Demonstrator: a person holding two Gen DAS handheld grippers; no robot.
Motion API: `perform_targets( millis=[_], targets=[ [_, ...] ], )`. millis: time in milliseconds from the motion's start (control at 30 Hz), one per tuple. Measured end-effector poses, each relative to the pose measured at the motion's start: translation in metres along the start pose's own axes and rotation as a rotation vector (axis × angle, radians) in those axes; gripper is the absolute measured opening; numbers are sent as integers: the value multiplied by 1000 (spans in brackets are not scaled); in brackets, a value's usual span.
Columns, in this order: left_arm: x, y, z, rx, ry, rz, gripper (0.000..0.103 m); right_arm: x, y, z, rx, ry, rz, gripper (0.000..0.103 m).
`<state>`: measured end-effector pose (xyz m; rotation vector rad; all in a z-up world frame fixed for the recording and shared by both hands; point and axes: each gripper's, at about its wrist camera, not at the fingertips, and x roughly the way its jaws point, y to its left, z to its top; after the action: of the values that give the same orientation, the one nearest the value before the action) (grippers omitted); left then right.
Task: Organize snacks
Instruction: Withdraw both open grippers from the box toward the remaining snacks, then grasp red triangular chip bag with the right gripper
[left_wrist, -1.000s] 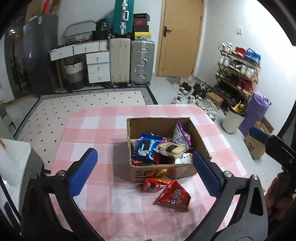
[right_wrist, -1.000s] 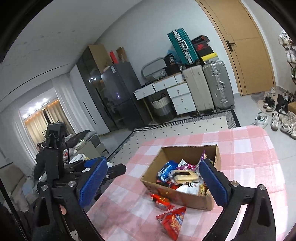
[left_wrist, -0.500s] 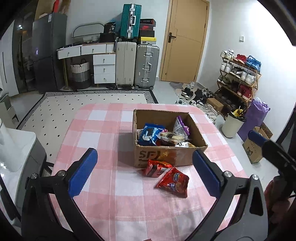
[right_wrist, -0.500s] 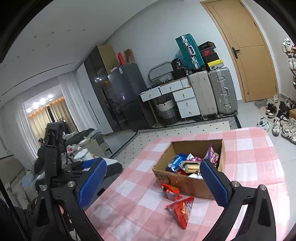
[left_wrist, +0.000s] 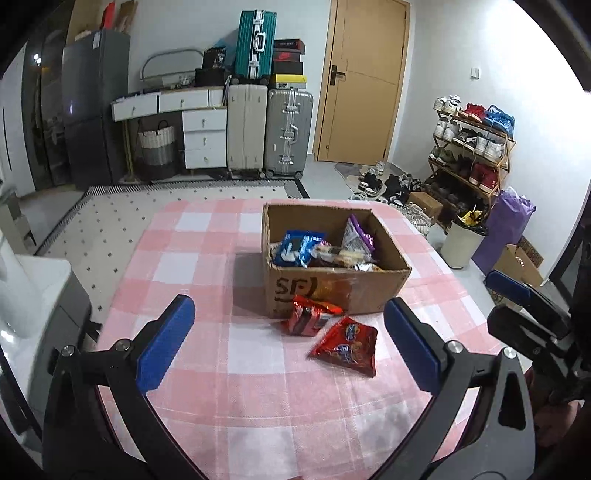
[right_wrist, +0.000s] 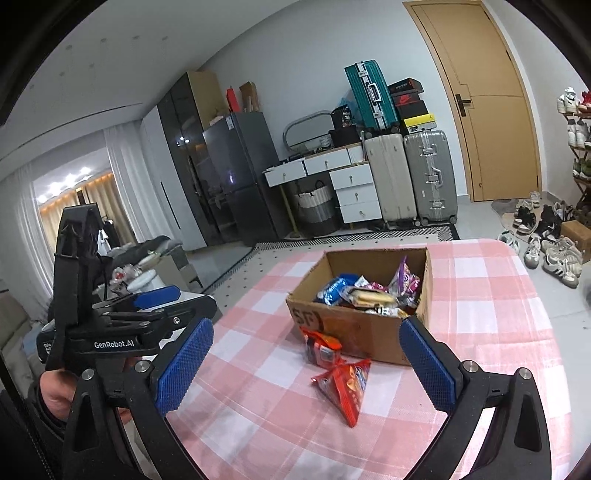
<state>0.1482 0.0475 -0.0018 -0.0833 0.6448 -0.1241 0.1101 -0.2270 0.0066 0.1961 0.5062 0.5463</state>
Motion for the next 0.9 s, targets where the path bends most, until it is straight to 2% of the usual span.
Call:
perform_targets(
  millis=[267, 633, 900],
  targets=[
    [40, 3, -30, 8, 52, -19, 102, 23, -5, -23, -13, 65, -21, 102],
    [94, 0, -61, 33, 92, -85, 102, 67, -38, -51, 59, 172, -23, 102],
    [137, 16, -79, -44, 163, -101, 102, 99, -62, -68, 109, 268, -22, 102]
  ],
)
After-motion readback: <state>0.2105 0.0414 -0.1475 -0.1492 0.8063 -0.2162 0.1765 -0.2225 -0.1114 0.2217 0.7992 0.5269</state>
